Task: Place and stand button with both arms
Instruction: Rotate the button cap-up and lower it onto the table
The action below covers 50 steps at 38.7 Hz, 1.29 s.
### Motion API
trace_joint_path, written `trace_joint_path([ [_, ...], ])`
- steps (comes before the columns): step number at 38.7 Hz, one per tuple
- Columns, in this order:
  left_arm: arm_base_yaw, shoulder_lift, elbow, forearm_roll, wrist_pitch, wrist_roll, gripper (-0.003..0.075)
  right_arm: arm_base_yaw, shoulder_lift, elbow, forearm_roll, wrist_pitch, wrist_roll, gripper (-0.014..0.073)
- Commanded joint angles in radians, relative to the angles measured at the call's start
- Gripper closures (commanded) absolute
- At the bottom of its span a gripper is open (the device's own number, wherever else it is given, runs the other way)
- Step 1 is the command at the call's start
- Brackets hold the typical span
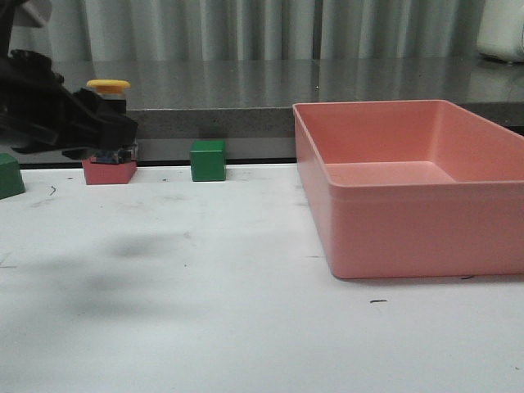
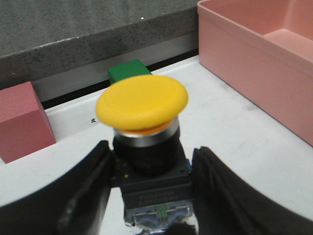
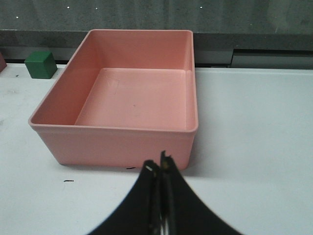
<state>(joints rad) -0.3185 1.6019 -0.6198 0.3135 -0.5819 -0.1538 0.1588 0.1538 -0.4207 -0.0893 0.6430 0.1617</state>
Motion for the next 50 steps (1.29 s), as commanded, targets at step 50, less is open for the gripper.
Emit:
trace_joint_path([
  [50, 0.000, 0.360, -0.006, -0.085, -0.482, 0.111, 0.0509, -0.007, 0.011, -0.025, -0.018, -0.076, -0.005, 0.0664],
])
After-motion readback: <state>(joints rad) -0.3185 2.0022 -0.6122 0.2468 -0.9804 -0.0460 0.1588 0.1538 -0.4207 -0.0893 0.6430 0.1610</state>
